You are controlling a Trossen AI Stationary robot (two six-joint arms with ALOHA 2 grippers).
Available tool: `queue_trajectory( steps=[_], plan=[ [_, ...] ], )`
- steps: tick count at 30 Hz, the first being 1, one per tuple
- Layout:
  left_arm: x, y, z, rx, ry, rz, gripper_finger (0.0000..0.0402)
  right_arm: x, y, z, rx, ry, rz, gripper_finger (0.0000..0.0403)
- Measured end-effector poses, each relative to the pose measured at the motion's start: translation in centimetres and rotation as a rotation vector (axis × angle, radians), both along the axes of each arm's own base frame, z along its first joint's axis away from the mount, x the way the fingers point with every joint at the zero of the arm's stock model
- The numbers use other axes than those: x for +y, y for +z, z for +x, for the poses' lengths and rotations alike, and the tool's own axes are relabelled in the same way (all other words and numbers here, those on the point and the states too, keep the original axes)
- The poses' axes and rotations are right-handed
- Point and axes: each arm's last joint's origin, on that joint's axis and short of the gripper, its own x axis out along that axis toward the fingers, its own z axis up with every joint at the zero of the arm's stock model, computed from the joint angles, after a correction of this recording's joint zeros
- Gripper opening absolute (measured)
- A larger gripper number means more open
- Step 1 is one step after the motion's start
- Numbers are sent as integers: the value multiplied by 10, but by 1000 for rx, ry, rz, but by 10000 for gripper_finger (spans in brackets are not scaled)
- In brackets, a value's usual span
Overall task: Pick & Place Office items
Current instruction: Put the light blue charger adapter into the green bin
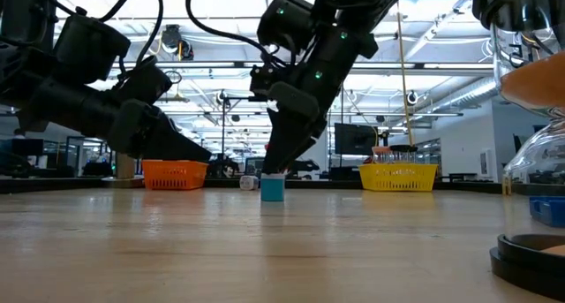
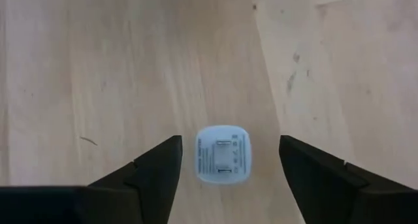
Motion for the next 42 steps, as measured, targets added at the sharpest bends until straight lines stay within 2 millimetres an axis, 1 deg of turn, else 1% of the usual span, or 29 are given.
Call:
queue_trajectory(
  steps=[6, 11, 15, 21, 28, 32, 36, 39, 42],
  plan=[
    [0, 0, 0, -1, 0, 0, 76, -1, -1, 1, -33, -2, 8, 200],
    [0, 0, 0, -1, 0, 0, 76, 0, -11, -5, -10, -18, 18, 168],
    [0, 0, 0, -1, 0, 0, 76, 0, -18, -7, -24, -19, 20, 159],
    [0, 0, 0, -1, 0, 0, 76, 0, -17, -6, -33, -18, 22, 141],
    [0, 0, 0, -1, 0, 0, 76, 0, -15, -7, -33, -19, 21, 138],
    [0, 0, 0, -1, 0, 0, 76, 6, 4, -14, -38, -42, 44, 137],
    [0, 0, 0, -1, 0, 0, 76, 25, 36, -35, -15, -75, 90, 136],
    [0, 0, 0, -1, 0, 0, 76, 46, 64, -58, 3, -127, 98, 136],
    [0, 0, 0, -1, 0, 0, 76, 67, 87, -85, 30, -204, 112, 136]
  ],
)
